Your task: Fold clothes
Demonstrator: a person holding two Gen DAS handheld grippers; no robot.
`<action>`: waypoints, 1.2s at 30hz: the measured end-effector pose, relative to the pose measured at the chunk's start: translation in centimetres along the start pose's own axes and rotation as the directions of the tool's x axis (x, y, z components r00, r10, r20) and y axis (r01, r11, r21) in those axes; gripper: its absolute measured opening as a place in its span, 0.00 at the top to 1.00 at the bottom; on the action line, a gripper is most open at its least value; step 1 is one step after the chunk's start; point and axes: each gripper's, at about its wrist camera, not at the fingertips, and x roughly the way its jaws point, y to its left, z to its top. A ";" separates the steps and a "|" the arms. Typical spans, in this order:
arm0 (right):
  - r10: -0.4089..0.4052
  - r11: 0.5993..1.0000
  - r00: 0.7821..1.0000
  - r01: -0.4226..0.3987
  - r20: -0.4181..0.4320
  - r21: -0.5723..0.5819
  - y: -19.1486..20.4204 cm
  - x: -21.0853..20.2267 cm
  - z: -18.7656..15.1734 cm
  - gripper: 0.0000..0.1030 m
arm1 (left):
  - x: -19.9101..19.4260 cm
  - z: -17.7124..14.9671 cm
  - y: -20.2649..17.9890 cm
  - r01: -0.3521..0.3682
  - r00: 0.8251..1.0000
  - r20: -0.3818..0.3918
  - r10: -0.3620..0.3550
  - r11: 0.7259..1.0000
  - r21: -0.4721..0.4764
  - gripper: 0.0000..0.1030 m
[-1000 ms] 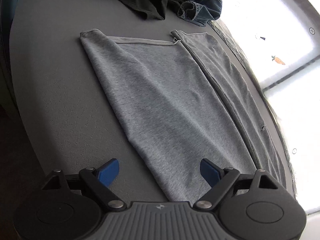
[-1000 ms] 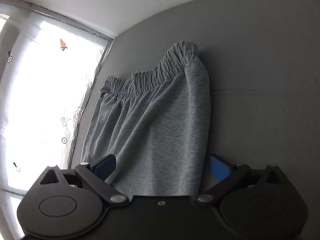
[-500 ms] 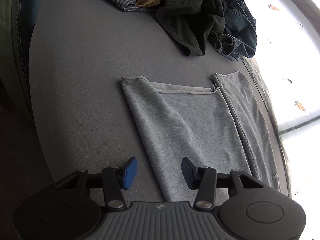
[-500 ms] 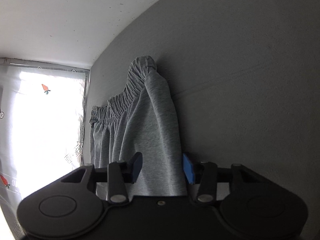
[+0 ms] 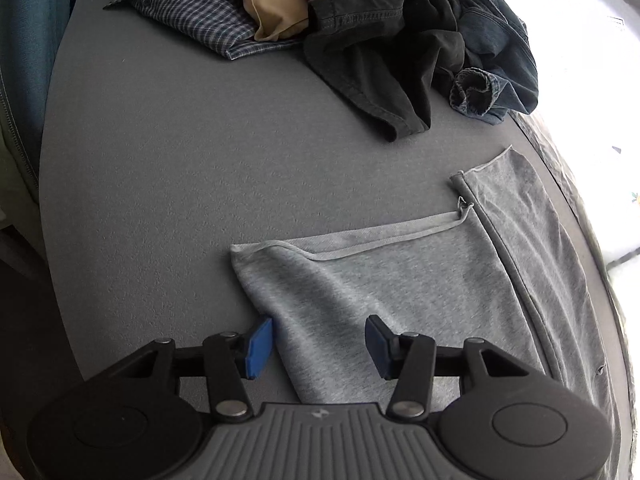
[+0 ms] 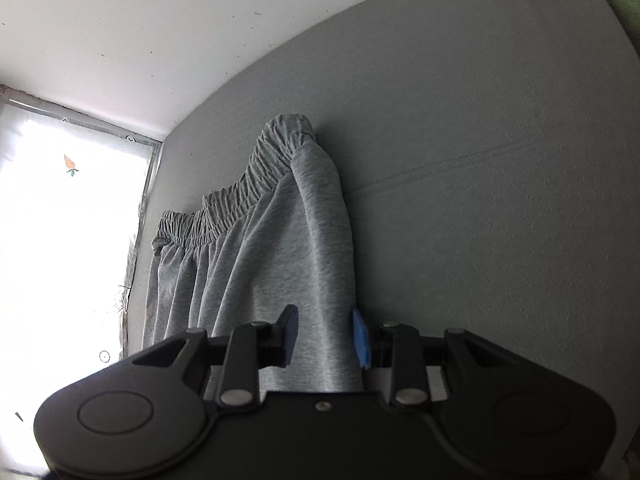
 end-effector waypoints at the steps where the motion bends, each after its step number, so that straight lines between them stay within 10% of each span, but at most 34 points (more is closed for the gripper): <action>1: -0.013 1.000 1.000 0.013 0.004 -0.020 0.4 0.0 -0.1 0.69 | 0.0 0.0 -0.1 -0.001 1.000 -0.002 0.001 1.000 0.002 0.46; 18: -0.070 0.987 0.998 0.069 -0.001 -0.146 2.2 0.8 0.3 0.67 | -0.1 -1.2 -1.7 -0.066 0.997 0.041 0.064 0.997 0.039 0.46; 20: -0.069 0.985 0.998 0.067 -0.007 -0.162 2.5 1.1 0.2 0.77 | -0.2 -1.4 -1.5 -0.093 0.994 0.064 0.093 0.996 0.008 0.61; 21: -0.068 0.983 0.998 0.066 -0.009 -0.170 2.6 1.3 0.2 0.97 | -0.3 -1.4 -1.4 -0.108 0.992 0.070 0.108 0.994 -0.004 0.79; 23: -0.059 0.983 0.998 0.056 -0.013 -0.174 2.8 1.5 0.1 0.99 | -0.5 -1.1 -0.6 -0.055 0.997 0.059 0.059 0.997 -0.062 1.00; 36: 0.213 0.974 0.975 -0.207 0.057 -0.088 4.4 -3.9 2.4 0.99 | -9.9 2.5 -1.8 0.161 0.958 0.264 -0.112 0.972 -0.172 1.00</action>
